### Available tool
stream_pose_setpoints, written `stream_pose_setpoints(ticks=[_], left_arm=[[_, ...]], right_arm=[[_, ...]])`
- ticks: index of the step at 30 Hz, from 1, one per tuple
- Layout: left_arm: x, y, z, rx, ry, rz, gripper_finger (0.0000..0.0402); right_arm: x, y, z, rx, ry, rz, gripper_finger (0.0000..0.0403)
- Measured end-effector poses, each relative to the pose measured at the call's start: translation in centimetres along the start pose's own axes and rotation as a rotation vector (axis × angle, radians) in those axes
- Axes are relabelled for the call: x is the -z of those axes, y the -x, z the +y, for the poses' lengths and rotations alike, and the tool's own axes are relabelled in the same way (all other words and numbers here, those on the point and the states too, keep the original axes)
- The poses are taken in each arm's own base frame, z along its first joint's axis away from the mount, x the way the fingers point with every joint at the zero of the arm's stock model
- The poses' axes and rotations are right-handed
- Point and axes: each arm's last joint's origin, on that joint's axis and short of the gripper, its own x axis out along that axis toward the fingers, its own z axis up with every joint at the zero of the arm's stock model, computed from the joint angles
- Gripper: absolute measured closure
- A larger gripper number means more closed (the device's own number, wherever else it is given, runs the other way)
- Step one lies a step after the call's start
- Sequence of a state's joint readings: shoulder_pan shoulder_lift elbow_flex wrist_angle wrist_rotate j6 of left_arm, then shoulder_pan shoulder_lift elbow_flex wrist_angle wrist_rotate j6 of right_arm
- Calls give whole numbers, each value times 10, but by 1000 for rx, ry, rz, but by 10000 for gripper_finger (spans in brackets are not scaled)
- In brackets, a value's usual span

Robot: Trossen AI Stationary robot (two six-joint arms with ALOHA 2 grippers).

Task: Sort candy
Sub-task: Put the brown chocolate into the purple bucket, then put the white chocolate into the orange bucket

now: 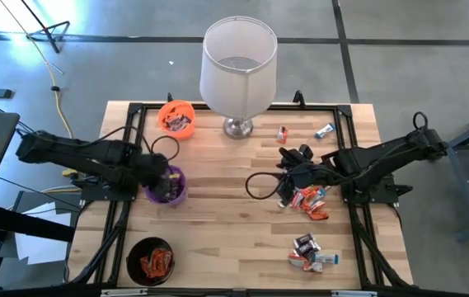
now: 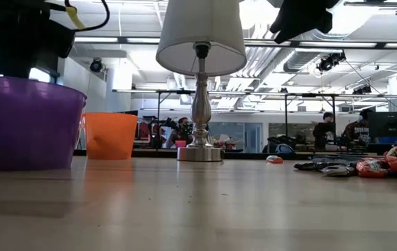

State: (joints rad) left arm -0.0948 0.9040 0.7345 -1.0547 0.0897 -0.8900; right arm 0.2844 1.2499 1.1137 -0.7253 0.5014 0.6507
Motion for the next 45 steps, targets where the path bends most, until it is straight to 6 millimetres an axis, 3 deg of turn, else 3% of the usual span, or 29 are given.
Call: stream_pose_setpoints(ticks=[5, 10, 16, 21, 27, 30, 38, 45], left_arm=[[-4, -6, -2, -38, -69, -10, 338], [-20, -7, -8, -5, -109, -149, 332], [-41, 16, -23, 124, -232, -316, 332], [-58, 24, -31, 171, -340, -497, 332], [-81, 11, -36, 140, -376, -556, 332], [-90, 0, -39, 118, -419, -555, 332], [-97, -6, -43, 111, -494, -581, 332], [-87, 2, -36, 91, -494, -549, 332]], right_arm=[[2, 1, 0, 8, 13, 10, 251], [2, -1, -4, 34, 12, 25, 251], [1, -5, -13, 42, -49, 81, 251], [7, -7, -27, 126, -100, 189, 251], [27, 0, -49, 329, -201, 420, 251], [37, -2, -52, 347, -232, 493, 251], [60, -23, -50, 235, -266, 577, 251], [67, -32, -55, 240, -291, 575, 251]])
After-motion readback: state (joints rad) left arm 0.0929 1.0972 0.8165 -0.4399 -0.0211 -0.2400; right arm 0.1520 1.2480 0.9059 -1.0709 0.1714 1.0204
